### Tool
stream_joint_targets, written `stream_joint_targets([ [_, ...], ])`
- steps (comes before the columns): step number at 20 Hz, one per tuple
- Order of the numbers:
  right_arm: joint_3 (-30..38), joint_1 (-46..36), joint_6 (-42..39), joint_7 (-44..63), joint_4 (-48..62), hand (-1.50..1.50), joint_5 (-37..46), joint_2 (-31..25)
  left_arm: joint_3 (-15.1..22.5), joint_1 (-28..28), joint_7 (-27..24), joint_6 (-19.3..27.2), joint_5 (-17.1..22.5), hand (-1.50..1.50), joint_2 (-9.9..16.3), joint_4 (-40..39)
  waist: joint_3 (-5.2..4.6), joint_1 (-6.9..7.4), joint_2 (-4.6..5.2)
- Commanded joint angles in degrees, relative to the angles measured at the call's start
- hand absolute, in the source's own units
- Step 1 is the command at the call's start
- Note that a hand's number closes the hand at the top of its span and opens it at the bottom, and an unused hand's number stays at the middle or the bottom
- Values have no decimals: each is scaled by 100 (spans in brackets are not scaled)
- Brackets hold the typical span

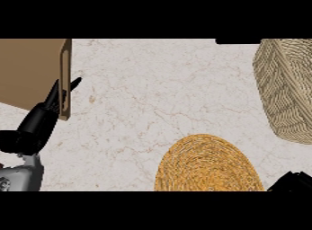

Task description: Pick the lemon from the placemat and place it in the basket

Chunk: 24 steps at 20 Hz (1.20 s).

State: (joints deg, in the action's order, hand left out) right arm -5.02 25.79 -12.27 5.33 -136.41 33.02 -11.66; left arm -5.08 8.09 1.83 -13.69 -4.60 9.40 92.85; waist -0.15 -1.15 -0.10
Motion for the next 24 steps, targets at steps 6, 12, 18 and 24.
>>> stream_joint_targets([
  [6, 1175, -2417, -592, 2281, -513, 150, -969, -33, 244, 9, -146, 122, -263, 0, -169, -127, 1, 167, 29],
  [12, 2338, -4445, -474, 3321, 548, 150, -1307, -438, 36, 114, -161, -124, 21, 0, 1, -223, 5, 175, 12],
  [18, 3063, -5513, -32, 2922, 2298, 150, -1319, -1098, 106, 515, 119, 124, -128, 0, -139, -235, 16, 170, 29],
  [24, 3203, -5852, 12, 2432, 3629, 150, -1371, -1684, 74, 347, 355, 25, -23, 0, -99, -27, 16, 163, 14],
])
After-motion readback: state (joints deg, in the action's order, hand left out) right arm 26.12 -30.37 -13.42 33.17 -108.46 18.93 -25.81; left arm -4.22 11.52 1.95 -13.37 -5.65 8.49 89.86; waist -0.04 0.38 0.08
